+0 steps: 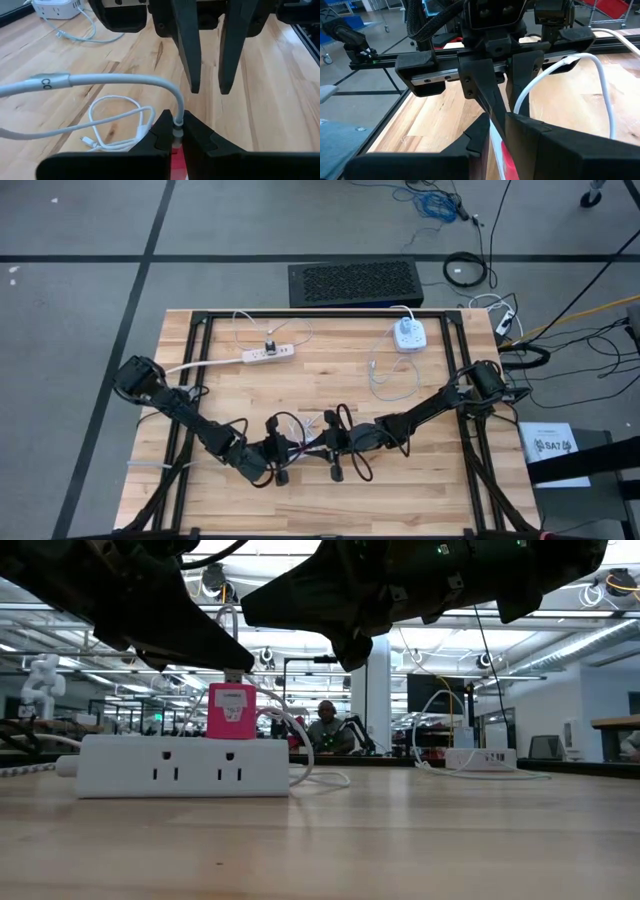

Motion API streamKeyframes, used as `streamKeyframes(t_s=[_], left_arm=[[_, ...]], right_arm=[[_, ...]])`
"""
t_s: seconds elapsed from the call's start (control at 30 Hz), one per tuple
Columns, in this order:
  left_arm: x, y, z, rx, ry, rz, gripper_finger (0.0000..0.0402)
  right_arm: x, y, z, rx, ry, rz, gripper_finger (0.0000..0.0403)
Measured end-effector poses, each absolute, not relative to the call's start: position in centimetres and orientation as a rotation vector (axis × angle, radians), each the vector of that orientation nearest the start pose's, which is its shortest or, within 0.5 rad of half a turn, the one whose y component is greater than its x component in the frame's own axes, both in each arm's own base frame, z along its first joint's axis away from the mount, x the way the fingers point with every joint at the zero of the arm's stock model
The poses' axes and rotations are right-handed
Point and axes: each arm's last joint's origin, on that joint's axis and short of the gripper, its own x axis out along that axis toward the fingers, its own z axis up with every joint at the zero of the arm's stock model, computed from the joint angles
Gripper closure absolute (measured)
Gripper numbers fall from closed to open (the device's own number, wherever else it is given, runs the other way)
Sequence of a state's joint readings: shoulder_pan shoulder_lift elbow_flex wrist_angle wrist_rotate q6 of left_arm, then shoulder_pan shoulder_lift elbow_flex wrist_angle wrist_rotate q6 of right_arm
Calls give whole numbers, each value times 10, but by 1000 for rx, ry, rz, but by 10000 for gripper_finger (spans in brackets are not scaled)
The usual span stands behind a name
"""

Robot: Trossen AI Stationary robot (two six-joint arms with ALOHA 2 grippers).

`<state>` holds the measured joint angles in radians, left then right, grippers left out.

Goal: Insert USB
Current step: Insert the white cable charger into the pink charger adapter

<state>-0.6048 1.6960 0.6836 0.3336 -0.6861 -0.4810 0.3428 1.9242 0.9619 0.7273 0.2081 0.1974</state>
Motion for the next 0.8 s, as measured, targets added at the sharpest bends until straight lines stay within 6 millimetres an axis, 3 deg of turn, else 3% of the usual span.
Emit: streamKeyframes(t_s=[0.8], left_arm=[[258,-155,144,4,473,216,379]], right_arm=[[373,127,162,135,238,111,348]])
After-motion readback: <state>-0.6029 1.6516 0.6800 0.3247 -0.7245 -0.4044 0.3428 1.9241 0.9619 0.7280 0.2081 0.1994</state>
